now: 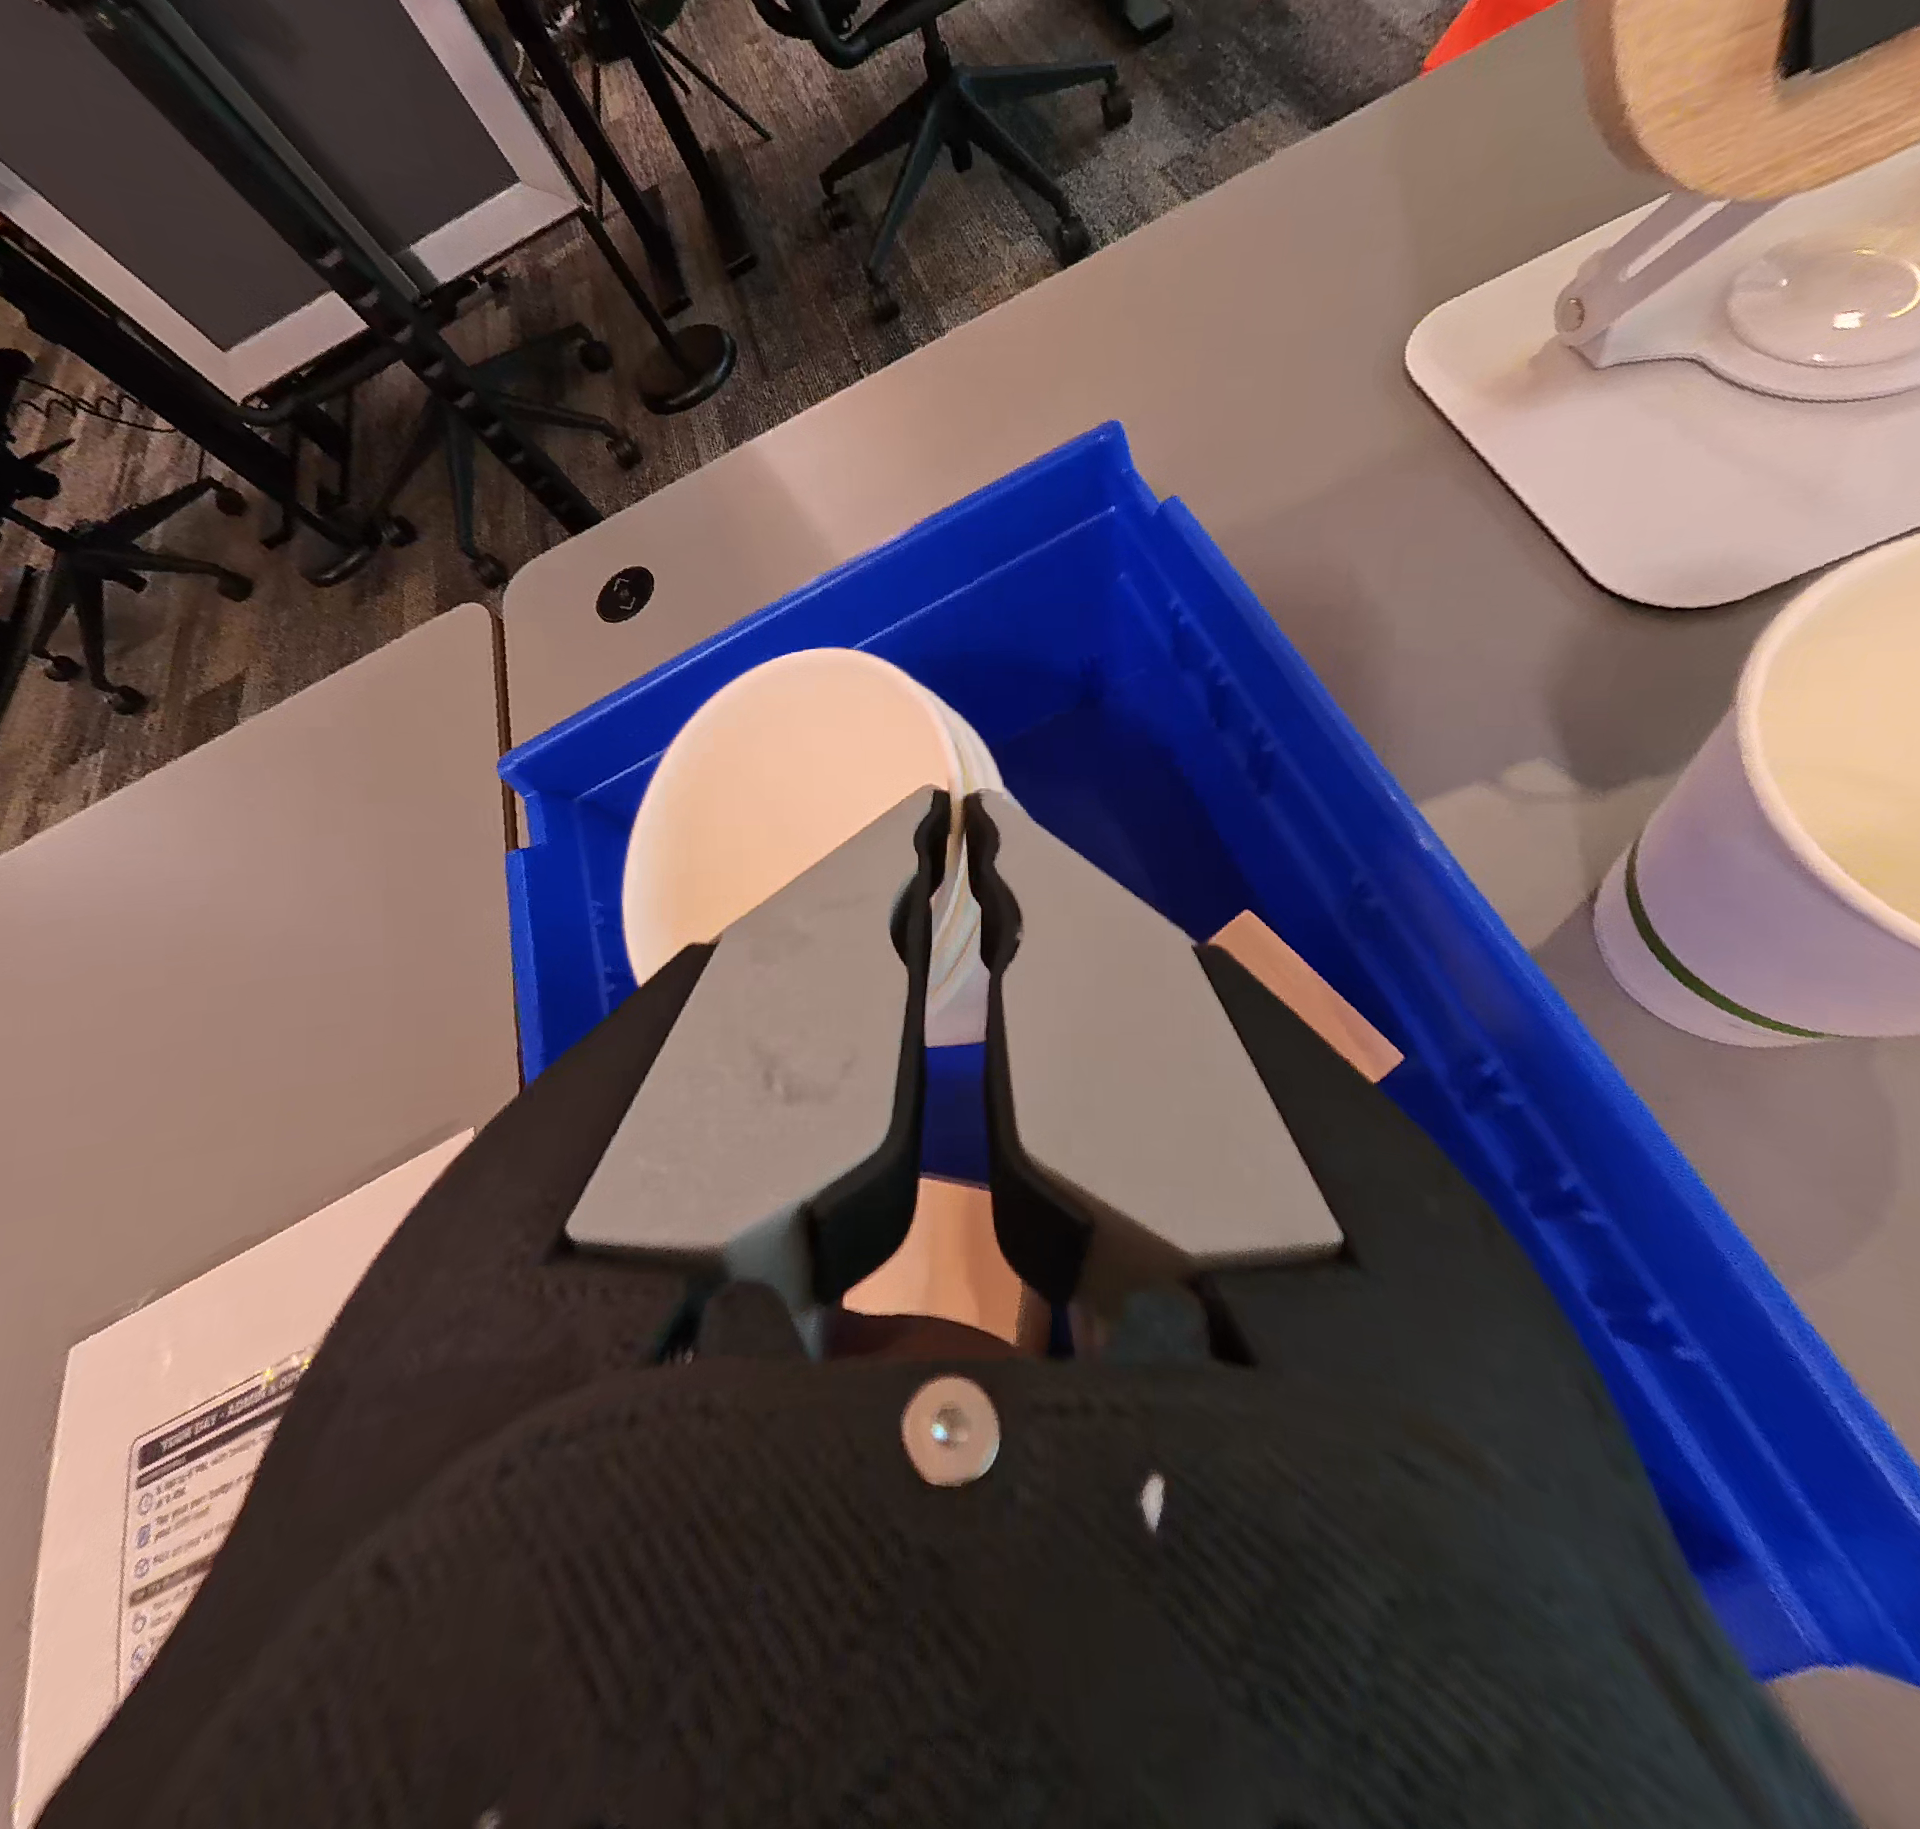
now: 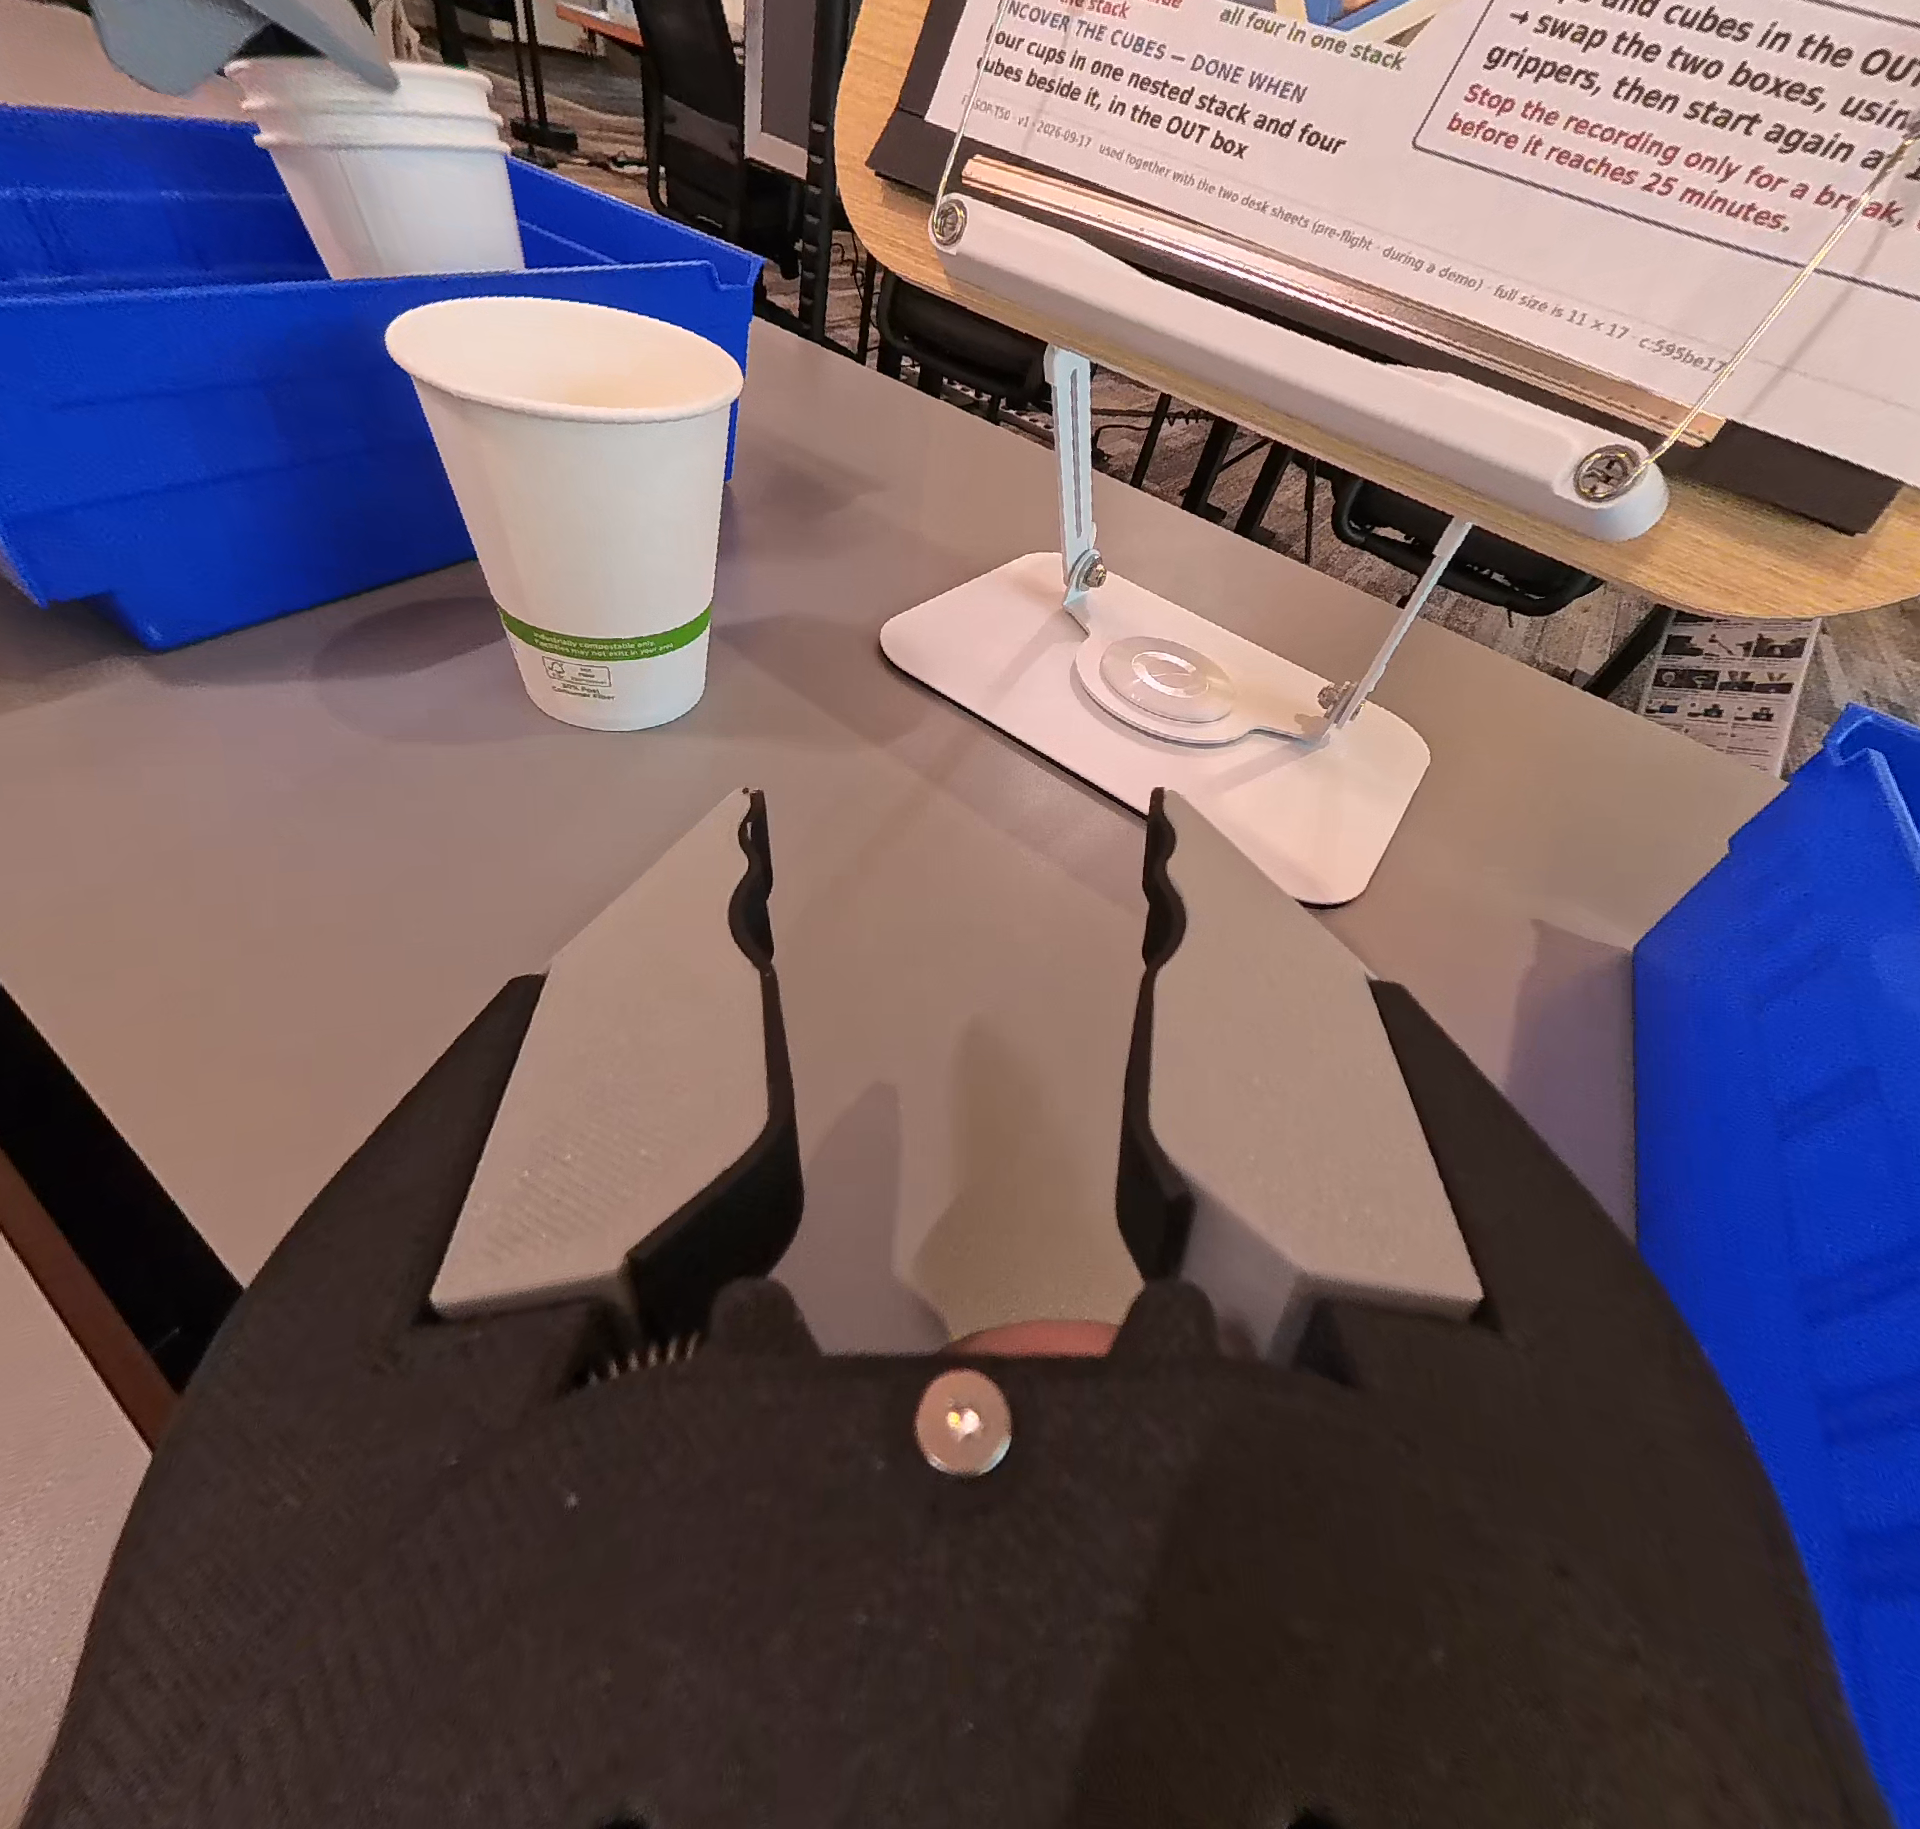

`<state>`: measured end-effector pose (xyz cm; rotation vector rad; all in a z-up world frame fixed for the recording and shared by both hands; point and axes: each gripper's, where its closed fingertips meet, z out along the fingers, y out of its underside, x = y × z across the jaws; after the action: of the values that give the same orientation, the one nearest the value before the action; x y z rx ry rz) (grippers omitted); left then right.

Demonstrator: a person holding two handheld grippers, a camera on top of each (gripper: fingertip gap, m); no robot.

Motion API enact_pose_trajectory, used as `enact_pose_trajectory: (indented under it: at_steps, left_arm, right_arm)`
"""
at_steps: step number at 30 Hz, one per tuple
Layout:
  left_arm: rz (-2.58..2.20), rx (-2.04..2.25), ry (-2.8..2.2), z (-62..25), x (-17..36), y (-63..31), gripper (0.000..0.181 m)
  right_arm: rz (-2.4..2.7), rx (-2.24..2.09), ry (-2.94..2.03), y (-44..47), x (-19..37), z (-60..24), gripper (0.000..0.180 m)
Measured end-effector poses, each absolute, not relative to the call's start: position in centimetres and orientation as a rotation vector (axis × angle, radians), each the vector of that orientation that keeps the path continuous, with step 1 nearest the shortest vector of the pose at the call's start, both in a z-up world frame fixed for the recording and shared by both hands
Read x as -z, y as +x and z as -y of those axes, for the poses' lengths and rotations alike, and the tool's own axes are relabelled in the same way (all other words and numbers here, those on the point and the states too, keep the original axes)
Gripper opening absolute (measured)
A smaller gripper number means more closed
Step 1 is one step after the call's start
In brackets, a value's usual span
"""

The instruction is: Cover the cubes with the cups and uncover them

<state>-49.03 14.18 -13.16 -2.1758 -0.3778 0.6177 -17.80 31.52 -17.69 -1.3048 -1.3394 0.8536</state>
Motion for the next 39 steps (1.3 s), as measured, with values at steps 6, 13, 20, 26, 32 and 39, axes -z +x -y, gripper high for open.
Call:
enact_pose_trajectory:
  at_steps: [6, 13, 20, 26, 32, 39]
  left_arm:
    - [0.359, -0.647, -2.148, -14.3, 12.4, -48.9, 0.001]
    - [0.330, -0.709, -2.101, -14.3, 10.9, -48.8, 0.001]
    - [0.298, -0.792, -2.009, -14.1, 7.9, -48.1, 0.002]
    - [0.287, -0.867, -1.938, -13.6, 5.5, -47.4, 0.001]
    - [0.210, -0.857, -1.853, -14.2, 2.3, -44.3, 0.001]
    - [-0.020, -0.804, -1.771, -17.4, -1.2, -35.8, 0.001]
  right_arm:
    - [1.339, -0.853, -1.305, -17.8, 17.7, -31.5, 0.070]
    - [1.340, -0.852, -1.304, -17.8, 17.7, -31.5, 0.070]
    - [1.337, -0.853, -1.303, -17.8, 17.6, -31.5, 0.070]
    - [1.331, -0.858, -1.299, -17.7, 17.4, -31.5, 0.070]
    - [1.326, -0.863, -1.298, -17.6, 17.2, -31.5, 0.070]
    - [1.315, -0.870, -1.294, -17.5, 16.9, -31.6, 0.070]
